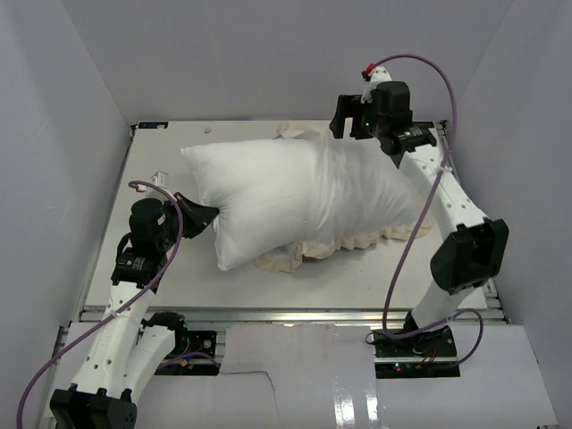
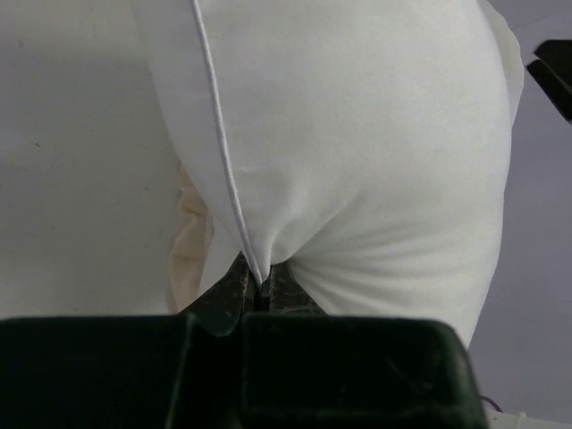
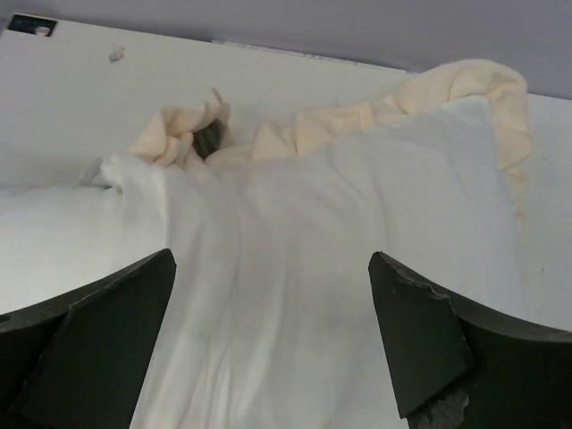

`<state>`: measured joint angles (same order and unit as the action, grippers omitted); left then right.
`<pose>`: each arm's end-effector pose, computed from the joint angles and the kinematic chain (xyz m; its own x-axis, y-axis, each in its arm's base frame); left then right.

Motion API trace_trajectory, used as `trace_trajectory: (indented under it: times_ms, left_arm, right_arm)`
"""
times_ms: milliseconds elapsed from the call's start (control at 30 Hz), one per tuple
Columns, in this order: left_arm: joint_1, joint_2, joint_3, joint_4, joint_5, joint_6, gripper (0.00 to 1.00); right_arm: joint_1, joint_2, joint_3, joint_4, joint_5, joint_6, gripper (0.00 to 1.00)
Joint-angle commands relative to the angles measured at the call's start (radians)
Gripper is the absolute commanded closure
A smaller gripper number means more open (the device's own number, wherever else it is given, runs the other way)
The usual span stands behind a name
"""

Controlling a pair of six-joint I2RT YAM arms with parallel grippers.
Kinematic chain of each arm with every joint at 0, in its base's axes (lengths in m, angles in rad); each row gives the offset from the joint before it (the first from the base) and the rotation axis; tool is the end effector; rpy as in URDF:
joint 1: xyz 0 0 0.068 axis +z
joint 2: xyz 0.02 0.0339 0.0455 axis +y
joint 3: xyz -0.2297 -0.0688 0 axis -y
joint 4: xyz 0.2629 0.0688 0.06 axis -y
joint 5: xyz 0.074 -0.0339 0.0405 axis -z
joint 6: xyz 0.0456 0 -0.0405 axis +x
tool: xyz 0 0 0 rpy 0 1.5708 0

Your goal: Remove the pillowcase from the pillow

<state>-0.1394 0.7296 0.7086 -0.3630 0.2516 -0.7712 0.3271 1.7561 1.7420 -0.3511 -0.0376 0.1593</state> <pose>0.2187 -0.0421 0.2768 -0.5192 -0.6088 -0.5998 0.0018 0.7010 -0.7131 0.4140 0.1423 0.3529 -0.3901 0.0350 -0.9201 -0.2962 0.9414 0.1614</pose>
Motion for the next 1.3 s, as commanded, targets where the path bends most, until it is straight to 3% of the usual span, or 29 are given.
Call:
trace_trajectory:
  times_ms: [0,333,400,567,733,867,967,1000,1133,1167,1267]
  left_arm:
    - [0.008,-0.021,-0.001,0.096,-0.002,-0.019,1.00]
    - [0.008,-0.044,-0.024,0.087,-0.014,-0.025,1.00]
    - [0.008,-0.038,-0.024,0.096,-0.014,-0.034,1.00]
    - [0.008,-0.007,-0.021,0.136,0.031,-0.068,1.00]
    - [0.008,0.027,0.006,0.145,0.043,-0.069,1.00]
    - [0.008,0.086,0.087,0.124,0.066,-0.053,1.00]
    - [0.008,0.144,0.192,0.084,0.074,-0.024,1.00]
    - [0.008,0.160,0.222,0.072,0.078,-0.016,1.00]
    - [0.011,0.261,0.484,-0.078,0.081,0.062,1.00]
    - [0.011,0.287,0.533,-0.108,0.086,0.082,1.00]
    - [0.018,0.359,0.664,-0.171,0.087,0.112,1.00]
  right_arm:
    - [-0.003,-0.153,-0.126,0.087,-0.031,0.034,0.06]
    - [0.000,-0.455,-0.392,0.123,-0.096,0.020,0.10]
    - [0.041,-0.497,-0.479,0.127,-0.175,0.011,0.10]
    - [0.286,-0.632,-0.784,0.175,-0.163,-0.043,0.08]
    - [0.456,-0.687,-0.917,0.221,-0.065,-0.024,0.04]
    - [0.510,-0.629,-0.924,0.212,0.141,-0.017,0.00]
    - [0.514,-0.574,-0.934,0.242,0.276,0.000,0.16]
    - [0.512,-0.546,-0.938,0.250,0.306,0.006,0.30]
    - [0.510,-0.521,-0.966,0.259,0.418,0.054,0.68]
    - [0.510,-0.517,-0.972,0.253,0.503,0.069,0.92]
    - [0.495,-0.514,-1.009,0.259,0.581,0.108,0.92]
